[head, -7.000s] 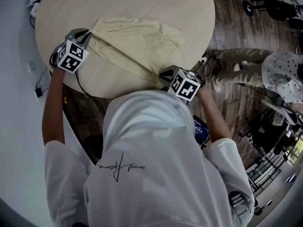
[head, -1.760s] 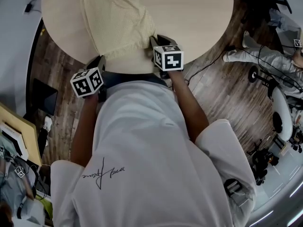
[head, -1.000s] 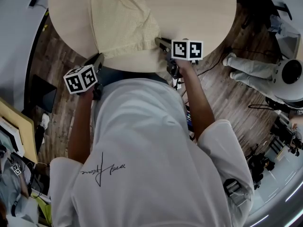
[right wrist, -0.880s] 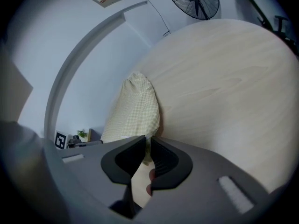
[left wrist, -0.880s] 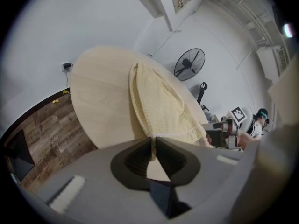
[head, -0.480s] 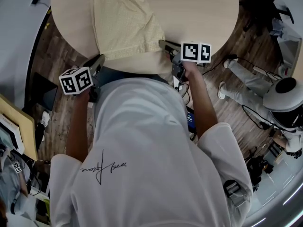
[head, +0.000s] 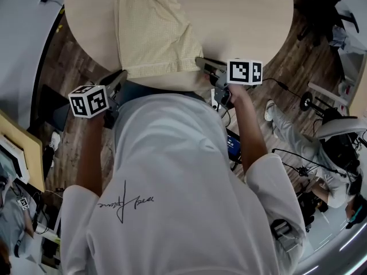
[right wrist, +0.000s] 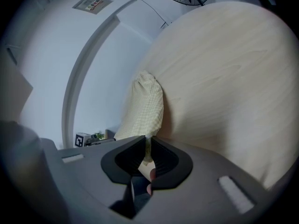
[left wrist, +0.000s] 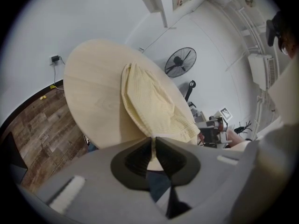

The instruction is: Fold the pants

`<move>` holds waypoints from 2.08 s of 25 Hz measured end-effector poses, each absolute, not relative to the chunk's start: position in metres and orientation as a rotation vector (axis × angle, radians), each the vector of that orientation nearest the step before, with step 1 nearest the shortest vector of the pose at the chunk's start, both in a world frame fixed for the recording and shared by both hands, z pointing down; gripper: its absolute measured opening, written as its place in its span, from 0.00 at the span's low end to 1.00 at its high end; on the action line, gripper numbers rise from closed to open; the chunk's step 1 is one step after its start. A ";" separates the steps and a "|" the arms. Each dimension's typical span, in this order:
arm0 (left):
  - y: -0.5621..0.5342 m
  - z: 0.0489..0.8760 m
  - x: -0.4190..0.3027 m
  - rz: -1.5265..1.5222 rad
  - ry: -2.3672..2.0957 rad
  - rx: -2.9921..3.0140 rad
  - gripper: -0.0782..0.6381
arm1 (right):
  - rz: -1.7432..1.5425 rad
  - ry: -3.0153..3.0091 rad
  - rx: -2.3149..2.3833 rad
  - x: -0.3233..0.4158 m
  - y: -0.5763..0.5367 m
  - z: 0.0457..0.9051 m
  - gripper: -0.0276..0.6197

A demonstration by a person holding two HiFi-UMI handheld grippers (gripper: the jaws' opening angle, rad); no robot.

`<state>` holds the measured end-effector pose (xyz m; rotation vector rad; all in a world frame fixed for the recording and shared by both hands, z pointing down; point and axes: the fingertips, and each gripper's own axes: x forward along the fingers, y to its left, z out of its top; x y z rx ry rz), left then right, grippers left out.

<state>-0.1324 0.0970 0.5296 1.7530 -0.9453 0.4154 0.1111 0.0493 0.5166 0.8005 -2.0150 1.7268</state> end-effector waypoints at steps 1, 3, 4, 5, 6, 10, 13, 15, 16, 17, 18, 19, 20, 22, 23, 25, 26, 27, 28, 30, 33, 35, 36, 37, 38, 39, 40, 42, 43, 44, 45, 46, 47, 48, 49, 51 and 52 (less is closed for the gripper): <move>0.099 0.529 -0.132 0.425 -0.927 1.757 0.23 | 1.732 -2.011 0.784 0.110 0.051 0.515 0.10; 0.102 0.529 -0.132 0.442 -0.895 1.761 0.23 | 1.742 -2.000 0.759 0.108 0.056 0.513 0.10; 0.103 0.528 -0.133 0.443 -0.884 1.760 0.23 | 1.749 -1.995 0.750 0.108 0.057 0.513 0.10; 0.103 0.528 -0.134 0.438 -0.877 1.758 0.23 | 1.759 -1.991 0.744 0.107 0.057 0.512 0.10; 0.102 0.527 -0.135 0.427 -0.872 1.756 0.23 | 1.772 -1.988 0.737 0.106 0.058 0.512 0.10; 0.103 0.521 -0.139 0.394 -0.854 1.752 0.23 | 1.818 -1.983 0.699 0.102 0.061 0.508 0.10; 0.105 0.517 -0.140 0.389 -0.826 1.757 0.23 | 1.841 -1.977 0.671 0.100 0.062 0.504 0.10; 0.102 0.515 -0.143 0.376 -0.810 1.756 0.23 | 1.859 -1.975 0.656 0.098 0.059 0.501 0.10; 0.100 0.514 -0.145 0.369 -0.806 1.756 0.23 | 1.868 -1.978 0.650 0.097 0.057 0.500 0.10; 0.098 0.513 -0.146 0.363 -0.804 1.760 0.23 | 1.876 -1.983 0.644 0.096 0.056 0.499 0.10; 0.096 0.512 -0.148 0.360 -0.806 1.766 0.23 | 1.883 -1.989 0.638 0.095 0.055 0.498 0.10; 0.096 0.511 -0.149 0.357 -0.808 1.772 0.23 | 1.889 -1.995 0.634 0.094 0.054 0.497 0.10; 0.096 0.510 -0.150 0.354 -0.806 1.777 0.23 | 1.897 -2.000 0.629 0.093 0.054 0.496 0.10; 0.096 0.507 -0.151 0.339 -0.791 1.782 0.23 | 1.909 -2.008 0.615 0.090 0.055 0.492 0.10; 0.097 0.505 -0.151 0.329 -0.778 1.782 0.23 | 1.906 -2.016 0.607 0.089 0.055 0.491 0.10; 0.096 0.502 -0.150 0.303 -0.752 1.783 0.23 | 1.895 -2.038 0.594 0.088 0.053 0.489 0.10; 0.096 0.500 -0.150 0.285 -0.743 1.781 0.23 | 1.908 -2.038 0.595 0.087 0.053 0.488 0.10; 0.095 0.497 -0.151 0.267 -0.736 1.778 0.23 | 1.924 -2.035 0.599 0.087 0.053 0.486 0.10; 0.094 0.494 -0.152 0.249 -0.731 1.775 0.23 | 1.933 -2.036 0.601 0.087 0.052 0.484 0.10; 0.092 0.488 -0.152 0.219 -0.719 1.770 0.23 | 1.950 -2.039 0.602 0.088 0.050 0.481 0.10; 0.084 0.480 -0.152 0.171 -0.706 1.768 0.23 | 1.961 -2.045 0.595 0.092 0.045 0.479 0.10; 0.078 0.475 -0.155 0.132 -0.706 1.769 0.23 | 1.997 -2.044 0.595 0.094 0.042 0.477 0.10; 0.074 0.473 -0.156 0.114 -0.707 1.770 0.23 | 2.021 -2.052 0.591 0.093 0.039 0.475 0.10; 0.071 0.471 -0.158 0.096 -0.708 1.771 0.23 | 2.050 -2.056 0.588 0.092 0.037 0.473 0.10; 0.068 0.469 -0.159 0.078 -0.706 1.770 0.23 | 2.082 -2.057 0.584 0.092 0.036 0.471 0.11; 0.066 0.467 -0.160 0.062 -0.703 1.769 0.23 | 2.111 -2.058 0.577 0.091 0.034 0.470 0.11; 0.064 0.465 -0.161 0.052 -0.700 1.768 0.23 | 2.136 -2.059 0.569 0.090 0.032 0.469 0.10; 0.061 0.464 -0.161 0.052 -0.699 1.777 0.23 | 2.169 -2.064 0.554 0.089 0.028 0.467 0.10; 0.059 0.464 -0.161 0.058 -0.702 1.785 0.23 | 2.178 -2.063 0.553 0.089 0.027 0.466 0.11; 0.056 0.463 -0.161 0.060 -0.708 1.793 0.23 | 2.181 -2.059 0.556 0.090 0.025 0.466 0.11; 0.054 0.463 -0.161 0.058 -0.713 1.800 0.23 | 2.179 -2.059 0.559 0.090 0.023 0.466 0.10; 0.051 0.462 -0.162 0.053 -0.718 1.804 0.23 | 2.177 -2.061 0.559 0.090 0.022 0.465 0.10; 0.049 0.461 -0.163 0.047 -0.721 1.807 0.23 | 2.178 -2.065 0.555 0.090 0.020 0.464 0.10; 0.046 0.460 -0.164 0.040 -0.721 1.812 0.23 | 2.185 -2.068 0.550 0.089 0.018 0.463 0.11; 0.044 0.458 -0.164 0.033 -0.717 1.817 0.23 | 2.199 -2.069 0.546 0.088 0.016 0.462 0.10; 0.040 0.457 -0.164 0.032 -0.721 1.819 0.23 | 2.222 -2.073 0.544 0.086 0.013 0.458 0.10; 0.038 0.457 -0.164 0.035 -0.729 1.816 0.23 | 2.226 -2.076 0.546 0.086 0.011 0.457 0.10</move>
